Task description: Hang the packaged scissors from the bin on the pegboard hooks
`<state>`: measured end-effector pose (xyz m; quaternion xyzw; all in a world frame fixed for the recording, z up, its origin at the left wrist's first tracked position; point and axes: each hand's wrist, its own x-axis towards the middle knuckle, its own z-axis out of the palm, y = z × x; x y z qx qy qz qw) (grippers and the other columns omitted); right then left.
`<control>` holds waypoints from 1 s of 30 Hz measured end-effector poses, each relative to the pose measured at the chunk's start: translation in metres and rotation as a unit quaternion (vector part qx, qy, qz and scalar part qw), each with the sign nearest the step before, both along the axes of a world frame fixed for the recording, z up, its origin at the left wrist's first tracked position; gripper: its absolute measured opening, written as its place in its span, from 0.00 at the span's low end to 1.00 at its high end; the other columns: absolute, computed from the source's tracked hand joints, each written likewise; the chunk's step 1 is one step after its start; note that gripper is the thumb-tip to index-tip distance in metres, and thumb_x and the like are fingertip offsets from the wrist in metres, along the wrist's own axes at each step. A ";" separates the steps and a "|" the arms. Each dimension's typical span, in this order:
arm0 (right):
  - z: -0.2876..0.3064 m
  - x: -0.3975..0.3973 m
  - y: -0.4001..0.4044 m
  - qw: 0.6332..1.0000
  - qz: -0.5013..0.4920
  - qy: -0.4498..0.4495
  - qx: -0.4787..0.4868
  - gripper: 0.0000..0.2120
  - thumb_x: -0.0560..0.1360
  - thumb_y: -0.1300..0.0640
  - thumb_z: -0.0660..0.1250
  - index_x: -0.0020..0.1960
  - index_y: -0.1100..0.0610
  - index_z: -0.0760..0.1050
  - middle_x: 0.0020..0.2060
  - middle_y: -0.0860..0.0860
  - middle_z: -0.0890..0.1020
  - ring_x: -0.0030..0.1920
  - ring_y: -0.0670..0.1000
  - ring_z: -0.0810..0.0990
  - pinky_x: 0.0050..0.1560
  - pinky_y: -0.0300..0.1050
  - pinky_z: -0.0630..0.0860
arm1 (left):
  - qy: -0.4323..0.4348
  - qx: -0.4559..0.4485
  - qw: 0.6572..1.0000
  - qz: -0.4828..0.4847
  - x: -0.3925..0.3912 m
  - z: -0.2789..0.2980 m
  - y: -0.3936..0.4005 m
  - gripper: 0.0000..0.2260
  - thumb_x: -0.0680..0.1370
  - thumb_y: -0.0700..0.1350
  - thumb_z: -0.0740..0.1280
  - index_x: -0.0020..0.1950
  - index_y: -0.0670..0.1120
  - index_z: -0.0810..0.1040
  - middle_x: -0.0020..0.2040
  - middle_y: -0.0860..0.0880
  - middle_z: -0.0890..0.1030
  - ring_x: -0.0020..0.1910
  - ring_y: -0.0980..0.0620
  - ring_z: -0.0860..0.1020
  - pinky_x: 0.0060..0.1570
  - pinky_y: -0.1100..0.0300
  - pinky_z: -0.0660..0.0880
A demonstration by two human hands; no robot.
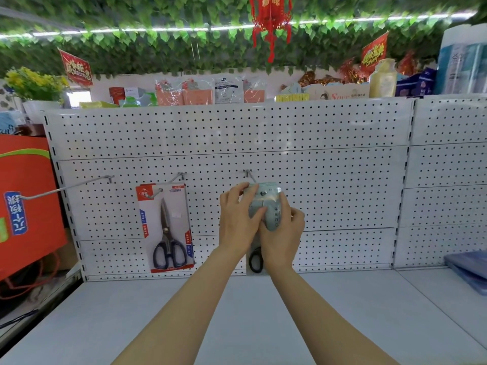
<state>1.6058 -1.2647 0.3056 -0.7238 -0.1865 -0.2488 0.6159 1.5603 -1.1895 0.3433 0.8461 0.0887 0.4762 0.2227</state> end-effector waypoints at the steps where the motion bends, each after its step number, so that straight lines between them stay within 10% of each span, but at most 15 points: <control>1: 0.000 0.000 0.000 1.000 -0.004 -0.004 0.000 0.34 0.72 0.53 0.72 0.74 0.44 0.62 0.55 0.49 0.68 0.56 0.49 0.69 0.45 0.41 0.71 | 0.002 0.005 1.000 0.000 0.000 0.000 0.001 0.24 0.76 0.48 0.71 0.72 0.50 0.71 0.69 0.54 0.69 0.66 0.53 0.62 0.57 0.66 0.62; 8: -0.001 0.002 -0.004 1.000 0.014 -0.014 0.007 0.32 0.72 0.51 0.72 0.73 0.47 0.64 0.61 0.49 0.70 0.60 0.49 0.70 0.56 0.47 0.76 | 0.018 0.008 1.000 -0.006 -0.003 0.002 0.005 0.25 0.77 0.49 0.70 0.73 0.53 0.70 0.72 0.57 0.67 0.69 0.55 0.60 0.58 0.61 0.69; 20: 0.001 0.006 -0.015 0.995 0.042 -0.019 -0.093 0.38 0.73 0.54 0.68 0.77 0.46 0.53 0.65 0.48 0.70 0.60 0.48 0.73 0.46 0.42 0.74 | 0.065 0.048 0.997 0.010 -0.004 -0.001 0.007 0.31 0.76 0.49 0.70 0.77 0.57 0.62 0.78 0.56 0.58 0.73 0.53 0.57 0.59 0.51 0.75; 30: 0.008 -0.005 -0.041 0.977 -0.017 -0.088 -0.195 0.43 0.69 0.50 0.74 0.77 0.55 0.56 0.72 0.51 0.68 0.69 0.53 0.69 0.65 0.51 0.70 | 0.123 0.113 0.984 0.067 -0.041 0.003 0.014 0.38 0.78 0.54 0.67 0.80 0.55 0.46 0.81 0.53 0.49 0.78 0.50 0.52 0.73 0.52 0.63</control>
